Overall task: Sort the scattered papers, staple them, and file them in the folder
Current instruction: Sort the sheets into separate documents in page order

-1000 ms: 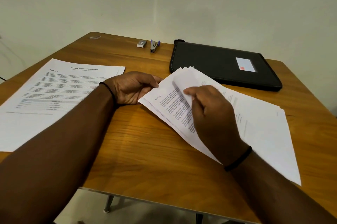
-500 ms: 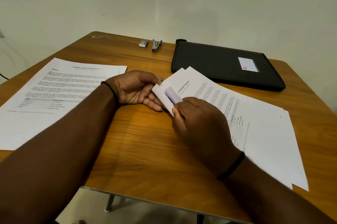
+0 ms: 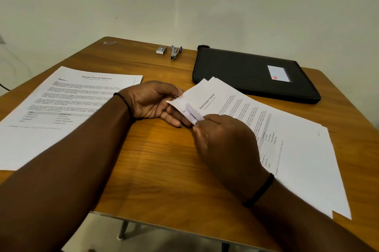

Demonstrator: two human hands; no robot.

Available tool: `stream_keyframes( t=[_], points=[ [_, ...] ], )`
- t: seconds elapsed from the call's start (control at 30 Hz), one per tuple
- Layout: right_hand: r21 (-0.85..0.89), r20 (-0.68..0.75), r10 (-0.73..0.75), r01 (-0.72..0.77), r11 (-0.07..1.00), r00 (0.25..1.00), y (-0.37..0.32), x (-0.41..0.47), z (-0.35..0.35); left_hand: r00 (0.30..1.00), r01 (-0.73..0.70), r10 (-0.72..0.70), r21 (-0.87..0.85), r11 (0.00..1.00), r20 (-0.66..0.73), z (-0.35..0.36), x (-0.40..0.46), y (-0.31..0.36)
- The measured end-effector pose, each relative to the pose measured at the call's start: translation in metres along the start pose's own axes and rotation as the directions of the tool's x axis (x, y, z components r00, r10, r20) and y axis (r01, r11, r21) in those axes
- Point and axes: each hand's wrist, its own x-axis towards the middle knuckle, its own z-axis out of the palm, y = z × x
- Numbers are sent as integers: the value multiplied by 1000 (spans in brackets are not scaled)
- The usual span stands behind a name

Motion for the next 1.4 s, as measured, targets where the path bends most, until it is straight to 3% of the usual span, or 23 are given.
stream_keyframes(
  t=[0.33, 0.6, 0.77, 0.97, 1.13, 1.3, 1.4],
  points=[
    [249, -26, 151, -140, 958, 988, 6, 3, -8, 997, -18, 10, -102, 995, -80, 1, -2, 2],
    [349, -201, 372, -288, 892, 906, 22, 12, -20, 1000, 3, -6, -106, 994, -29, -4, 2, 0],
    [227, -256, 271, -215, 950, 928, 27, 10, -16, 1000, -3, 2, -128, 992, -4, -4, 2, 0],
    [67, 85, 26, -31, 997, 996, 11, 3, 1, 999, -2, -3, -133, 991, -37, 1, -2, 1],
    [-99, 170, 12, 5, 995, 985, 5, 1, 0, 999, 12, -18, -136, 991, -39, 0, -1, 2],
    [-38, 94, 17, -13, 999, 995, 3, 3, -5, 999, 8, -12, -130, 992, -30, -1, -1, 1],
    [-91, 124, 31, -20, 996, 992, 3, 2, -5, 1000, 5, -9, -139, 990, -26, -1, -1, 1]
  ],
)
